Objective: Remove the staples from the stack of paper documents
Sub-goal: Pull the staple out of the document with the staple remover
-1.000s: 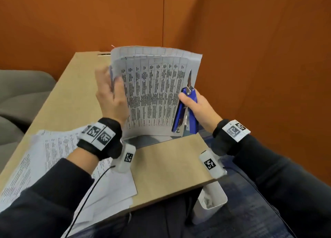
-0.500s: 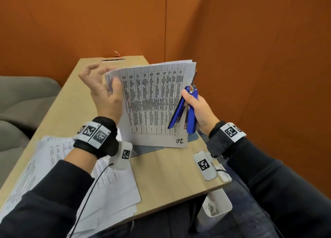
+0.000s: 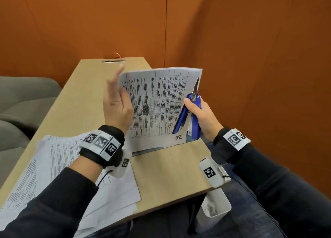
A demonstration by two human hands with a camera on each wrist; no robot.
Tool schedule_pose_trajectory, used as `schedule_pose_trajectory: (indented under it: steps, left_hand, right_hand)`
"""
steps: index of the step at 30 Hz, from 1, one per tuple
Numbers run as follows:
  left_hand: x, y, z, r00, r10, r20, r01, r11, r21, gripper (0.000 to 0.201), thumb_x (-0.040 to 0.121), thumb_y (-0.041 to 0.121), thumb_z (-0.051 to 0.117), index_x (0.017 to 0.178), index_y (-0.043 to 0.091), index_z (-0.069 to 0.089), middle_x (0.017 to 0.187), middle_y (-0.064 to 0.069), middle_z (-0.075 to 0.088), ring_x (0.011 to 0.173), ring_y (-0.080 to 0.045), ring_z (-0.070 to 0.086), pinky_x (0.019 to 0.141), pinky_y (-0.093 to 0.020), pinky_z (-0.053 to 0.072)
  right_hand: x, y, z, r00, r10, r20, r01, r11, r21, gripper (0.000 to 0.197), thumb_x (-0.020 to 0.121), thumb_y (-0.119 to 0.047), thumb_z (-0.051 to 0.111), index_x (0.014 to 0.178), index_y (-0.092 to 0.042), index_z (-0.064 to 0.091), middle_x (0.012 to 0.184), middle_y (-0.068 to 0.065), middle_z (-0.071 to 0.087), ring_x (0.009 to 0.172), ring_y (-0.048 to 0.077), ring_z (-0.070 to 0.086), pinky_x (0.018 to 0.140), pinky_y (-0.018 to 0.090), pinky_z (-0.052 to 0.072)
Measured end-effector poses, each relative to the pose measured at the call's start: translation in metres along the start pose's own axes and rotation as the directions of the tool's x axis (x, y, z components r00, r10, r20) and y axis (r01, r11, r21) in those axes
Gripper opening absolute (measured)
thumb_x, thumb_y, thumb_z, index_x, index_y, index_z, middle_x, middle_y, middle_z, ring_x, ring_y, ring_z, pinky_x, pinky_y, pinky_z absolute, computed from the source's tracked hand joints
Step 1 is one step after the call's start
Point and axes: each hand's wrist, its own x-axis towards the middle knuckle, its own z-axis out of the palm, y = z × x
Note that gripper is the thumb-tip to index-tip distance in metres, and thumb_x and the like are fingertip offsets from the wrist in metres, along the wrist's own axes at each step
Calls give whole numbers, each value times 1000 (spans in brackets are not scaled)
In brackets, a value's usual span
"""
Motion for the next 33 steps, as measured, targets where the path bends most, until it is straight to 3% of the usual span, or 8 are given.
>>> schedule_pose_trajectory:
  steps: [2,6,12,15,19,24,30,33]
  left_hand:
    - [3,-1,6,1000,-9,8,9,1000,24,39,91,2,29,123,21,39,70,6,50,43,-2,32,39,-15,25]
    - [21,6,13,990,36,-134,-32,999,33,23,94,0,32,110,-3,49,87,23,49,51,1,37,46,-23,30]
    - [22,24,16,979,-37,-199,44,999,29,31,96,1,32,125,3,38,94,31,53,63,7,49,61,-7,37]
    - [3,8,13,952,-259,-161,266,964,19,31,89,15,31,117,3,41,83,11,58,60,-1,49,58,-33,47]
    - [-2,-2,15,921,-377,-95,372,926,-65,6,92,12,32,90,11,37,66,8,41,51,7,43,47,-13,28]
    - [4,1,17,945,-268,-189,267,963,-33,28,97,8,31,79,30,33,66,13,35,55,8,40,51,-12,27]
    - [-10,-6,21,939,-330,-97,325,943,-69,25,96,15,31,81,31,42,71,15,43,59,7,41,57,-23,32]
    - [-4,0,22,932,-310,-188,304,951,-59,28,99,10,30,75,25,35,64,11,35,52,6,38,49,-14,26]
  right_hand:
    - [2,-5,6,1000,-23,-6,23,1000,-15,67,76,-63,69,124,-19,54,125,11,64,116,31,61,105,55,43]
    - [9,-16,16,992,-116,-45,111,990,-92,63,79,-61,64,127,-22,53,124,2,66,116,23,62,106,52,43]
    - [8,-16,19,982,-177,-58,171,981,-96,53,82,-58,61,119,-20,57,114,5,68,109,25,64,102,53,46]
    - [3,-2,16,992,-104,-66,99,992,-84,62,77,-67,63,120,-22,57,118,6,67,111,26,64,102,53,46]
    - [6,-4,14,991,-80,-105,77,997,-31,61,79,-62,65,121,-19,58,119,8,68,111,28,65,101,54,47]
    - [8,-11,17,986,-118,-118,117,993,-14,60,84,-56,64,127,-16,56,121,7,68,114,29,64,103,55,45]
    - [4,-5,21,990,-108,-88,103,993,-63,53,85,-54,62,123,-17,58,119,8,68,110,26,65,101,54,47]
    - [6,-5,20,986,-132,-101,126,990,-61,56,84,-55,61,117,-9,60,115,18,67,107,33,65,100,56,48]
